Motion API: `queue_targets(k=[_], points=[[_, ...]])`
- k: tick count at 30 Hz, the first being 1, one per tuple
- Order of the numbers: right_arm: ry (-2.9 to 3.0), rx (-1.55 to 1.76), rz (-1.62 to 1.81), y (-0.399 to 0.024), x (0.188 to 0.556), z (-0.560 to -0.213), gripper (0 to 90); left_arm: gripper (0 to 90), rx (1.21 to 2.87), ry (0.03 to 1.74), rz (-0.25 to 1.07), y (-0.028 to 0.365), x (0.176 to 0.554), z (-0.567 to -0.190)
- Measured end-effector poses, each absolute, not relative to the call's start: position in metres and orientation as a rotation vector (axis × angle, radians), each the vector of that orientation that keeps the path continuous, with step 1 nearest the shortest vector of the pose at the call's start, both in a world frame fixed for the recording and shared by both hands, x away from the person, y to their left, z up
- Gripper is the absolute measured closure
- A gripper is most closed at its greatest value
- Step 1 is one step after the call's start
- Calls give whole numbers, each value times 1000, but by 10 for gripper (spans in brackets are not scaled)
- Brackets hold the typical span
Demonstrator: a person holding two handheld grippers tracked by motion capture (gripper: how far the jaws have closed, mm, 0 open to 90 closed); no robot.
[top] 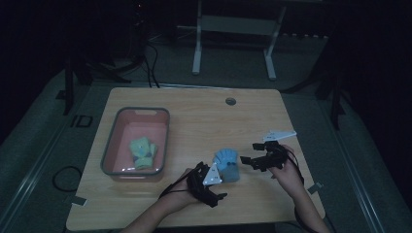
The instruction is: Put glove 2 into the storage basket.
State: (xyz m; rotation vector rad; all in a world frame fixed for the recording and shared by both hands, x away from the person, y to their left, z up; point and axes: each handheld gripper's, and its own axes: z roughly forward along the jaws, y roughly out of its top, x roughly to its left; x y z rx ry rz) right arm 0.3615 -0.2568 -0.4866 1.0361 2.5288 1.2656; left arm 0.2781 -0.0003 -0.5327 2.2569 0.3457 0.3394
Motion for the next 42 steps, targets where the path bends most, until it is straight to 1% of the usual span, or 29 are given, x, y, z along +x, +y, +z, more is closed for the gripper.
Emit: queue_targets(k=[4,7,9,10,11,12,14,16,17,23,24,25,26,29,30,33,34,35,36,37,38,39,42], points=[[2534,1038,1277,-254,364,-485,123,156,2278,307,353,-11,283,-531],[2556,1010,1231,-245,364,-488,112,195,2283,294,355,-16,286,-530],[2571,965,1189,-240,364,-491,199,210,2292,278,368,-20,288,-530],[2565,952,1176,-237,365,-492,267,211,2295,268,364,-20,289,-531],[2565,952,1176,-237,365,-492,267,218,2295,268,364,-20,289,-531],[2580,931,1140,-232,370,-495,362,244,2287,248,367,-23,291,-532],[2581,944,1137,-227,375,-499,410,250,2290,213,372,-25,294,-533],[2578,974,1115,-221,382,-505,424,310,2284,198,371,-27,296,-535],[2578,974,1115,-221,382,-505,424,311,2284,198,371,-27,296,-535],[2599,1012,1008,-206,395,-526,371,353,2347,197,413,-34,308,-544],[2608,1009,986,-204,395,-530,344,386,2365,206,423,-34,309,-546],[2616,1012,974,-203,395,-533,334,392,2379,216,419,-34,311,-548],[2620,1005,947,-201,394,-536,335,401,2382,223,415,-34,311,-549],[2627,999,939,-200,393,-540,340,490,2398,228,423,-33,312,-552],[2629,992,929,-199,392,-542,357,490,2402,229,437,-34,312,-552],[2636,1004,928,-199,391,-544,398,563,2417,208,448,-34,310,-553],[2647,1025,937,-199,392,-545,440,592,2418,207,453,-35,310,-553],[2654,1048,954,-200,392,-545,463,612,2420,207,453,-35,310,-553],[2659,1042,954,-200,391,-545,524,639,2421,206,452,-35,310,-552],[2685,1037,964,-199,391,-544,616,664,2420,208,451,-35,310,-552],[2702,1034,971,-198,390,-544,643,685,2422,211,448,-35,311,-551],[2705,1028,964,-197,389,-544,696,710,2422,210,448,-34,311,-550],[2722,1043,967,-194,388,-543,752,745,2428,198,461,-34,310,-547]])
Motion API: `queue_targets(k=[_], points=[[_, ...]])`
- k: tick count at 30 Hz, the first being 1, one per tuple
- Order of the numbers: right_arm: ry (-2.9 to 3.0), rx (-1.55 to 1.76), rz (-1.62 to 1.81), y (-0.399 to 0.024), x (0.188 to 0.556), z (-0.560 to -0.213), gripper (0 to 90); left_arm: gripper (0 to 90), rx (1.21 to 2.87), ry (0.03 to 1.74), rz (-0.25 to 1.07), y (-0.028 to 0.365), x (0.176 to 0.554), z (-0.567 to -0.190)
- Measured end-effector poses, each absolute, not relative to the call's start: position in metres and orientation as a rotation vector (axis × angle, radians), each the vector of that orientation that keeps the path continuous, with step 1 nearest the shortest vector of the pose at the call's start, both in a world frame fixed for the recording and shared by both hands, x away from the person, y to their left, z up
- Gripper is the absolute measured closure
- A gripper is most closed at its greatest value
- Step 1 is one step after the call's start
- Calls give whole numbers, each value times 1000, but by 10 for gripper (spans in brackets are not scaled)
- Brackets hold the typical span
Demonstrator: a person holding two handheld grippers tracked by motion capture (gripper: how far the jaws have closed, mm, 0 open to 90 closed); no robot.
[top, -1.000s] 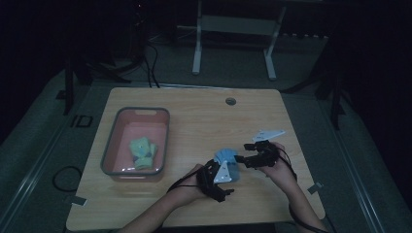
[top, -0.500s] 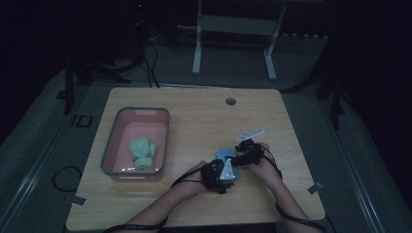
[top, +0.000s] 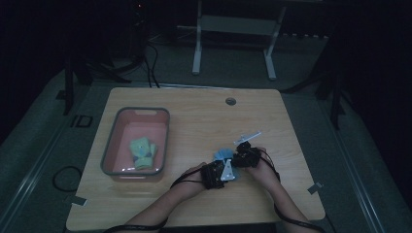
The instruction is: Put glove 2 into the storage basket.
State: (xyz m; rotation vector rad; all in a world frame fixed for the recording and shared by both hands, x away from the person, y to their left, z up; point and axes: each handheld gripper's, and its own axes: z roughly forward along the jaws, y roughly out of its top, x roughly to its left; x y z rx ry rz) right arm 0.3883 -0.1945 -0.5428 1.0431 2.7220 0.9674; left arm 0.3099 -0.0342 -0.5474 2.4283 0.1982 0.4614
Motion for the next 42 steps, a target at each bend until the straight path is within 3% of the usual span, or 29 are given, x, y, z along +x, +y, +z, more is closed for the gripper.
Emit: queue_targets(k=[24,42], points=[[2688,1046,1203,-189,391,-503,780,763,2425,224,505,-14,308,-505],[2693,943,1277,-158,394,-470,782,763,2438,226,564,21,304,-465]])
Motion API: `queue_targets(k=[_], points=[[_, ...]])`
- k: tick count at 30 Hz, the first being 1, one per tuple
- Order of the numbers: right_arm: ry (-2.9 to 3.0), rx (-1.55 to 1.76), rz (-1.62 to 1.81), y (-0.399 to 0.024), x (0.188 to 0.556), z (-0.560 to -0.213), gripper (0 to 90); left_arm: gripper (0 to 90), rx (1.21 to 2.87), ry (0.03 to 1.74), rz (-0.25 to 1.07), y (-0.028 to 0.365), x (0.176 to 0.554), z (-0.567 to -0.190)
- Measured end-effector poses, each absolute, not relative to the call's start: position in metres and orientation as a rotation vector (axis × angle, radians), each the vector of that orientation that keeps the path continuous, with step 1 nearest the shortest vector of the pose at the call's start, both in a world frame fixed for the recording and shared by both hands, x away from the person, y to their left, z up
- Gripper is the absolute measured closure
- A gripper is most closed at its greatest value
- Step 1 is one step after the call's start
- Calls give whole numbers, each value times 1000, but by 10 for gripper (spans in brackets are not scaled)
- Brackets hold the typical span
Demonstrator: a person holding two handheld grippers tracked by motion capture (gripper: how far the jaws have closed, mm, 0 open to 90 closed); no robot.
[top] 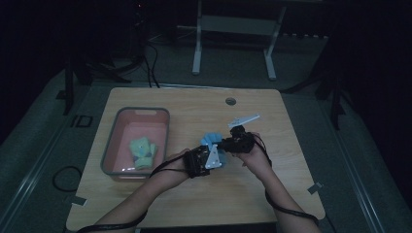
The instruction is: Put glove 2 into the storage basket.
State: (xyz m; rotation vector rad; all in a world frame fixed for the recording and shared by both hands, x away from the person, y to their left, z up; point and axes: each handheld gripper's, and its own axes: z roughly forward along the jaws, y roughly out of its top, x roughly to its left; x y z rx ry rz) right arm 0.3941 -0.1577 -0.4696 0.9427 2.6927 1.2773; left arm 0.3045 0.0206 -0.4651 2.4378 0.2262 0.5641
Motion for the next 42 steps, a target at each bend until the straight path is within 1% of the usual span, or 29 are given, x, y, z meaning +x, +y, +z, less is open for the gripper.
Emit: queue_targets(k=[6,7,12,22,31,42], points=[[2687,915,1298,-147,397,-459,782,763,2423,254,570,30,305,-457],[2687,915,1298,-147,397,-459,782,763,2432,256,589,35,305,-453],[2697,876,1327,-129,400,-447,782,762,2426,273,600,48,304,-447],[2717,810,1340,-97,404,-436,782,763,2435,303,625,72,303,-438],[2732,755,1347,-69,406,-431,782,763,2451,334,667,98,299,-429],[2772,691,1357,-30,404,-429,782,763,2472,380,683,129,290,-429]])
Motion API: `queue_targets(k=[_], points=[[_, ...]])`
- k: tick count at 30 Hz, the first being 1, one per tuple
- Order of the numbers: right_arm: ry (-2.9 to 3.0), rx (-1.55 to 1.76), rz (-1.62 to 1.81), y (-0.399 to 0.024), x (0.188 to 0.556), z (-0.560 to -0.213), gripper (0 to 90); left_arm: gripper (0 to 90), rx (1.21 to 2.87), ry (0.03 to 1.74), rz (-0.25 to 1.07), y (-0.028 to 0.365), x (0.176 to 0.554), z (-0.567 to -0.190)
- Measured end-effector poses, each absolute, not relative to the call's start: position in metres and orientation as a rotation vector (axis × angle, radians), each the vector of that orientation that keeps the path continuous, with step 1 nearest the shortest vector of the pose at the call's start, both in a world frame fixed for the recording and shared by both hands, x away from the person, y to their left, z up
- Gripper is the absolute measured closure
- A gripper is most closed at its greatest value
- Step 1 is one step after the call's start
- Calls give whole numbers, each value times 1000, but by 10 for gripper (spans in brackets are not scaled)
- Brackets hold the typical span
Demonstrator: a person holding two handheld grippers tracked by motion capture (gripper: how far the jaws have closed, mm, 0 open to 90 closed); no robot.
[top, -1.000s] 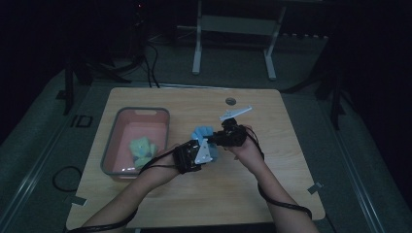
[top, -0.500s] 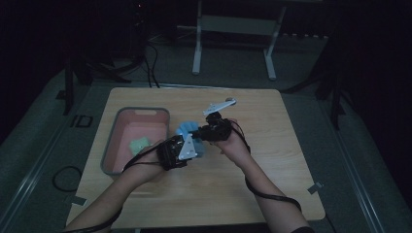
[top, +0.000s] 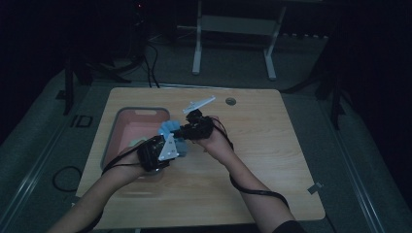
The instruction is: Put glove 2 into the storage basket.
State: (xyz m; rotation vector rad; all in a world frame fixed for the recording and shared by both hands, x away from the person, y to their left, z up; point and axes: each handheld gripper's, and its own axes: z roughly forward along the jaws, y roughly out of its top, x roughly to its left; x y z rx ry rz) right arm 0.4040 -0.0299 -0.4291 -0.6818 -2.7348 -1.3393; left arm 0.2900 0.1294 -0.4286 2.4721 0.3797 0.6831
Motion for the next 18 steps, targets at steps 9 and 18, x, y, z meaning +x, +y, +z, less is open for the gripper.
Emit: queue_targets(k=[9,18], points=[[-2710,-651,-1334,10,401,-436,782,763,2487,430,678,167,285,-431],[-2675,-621,-1305,47,403,-449,782,762,2512,471,637,201,282,-442]])
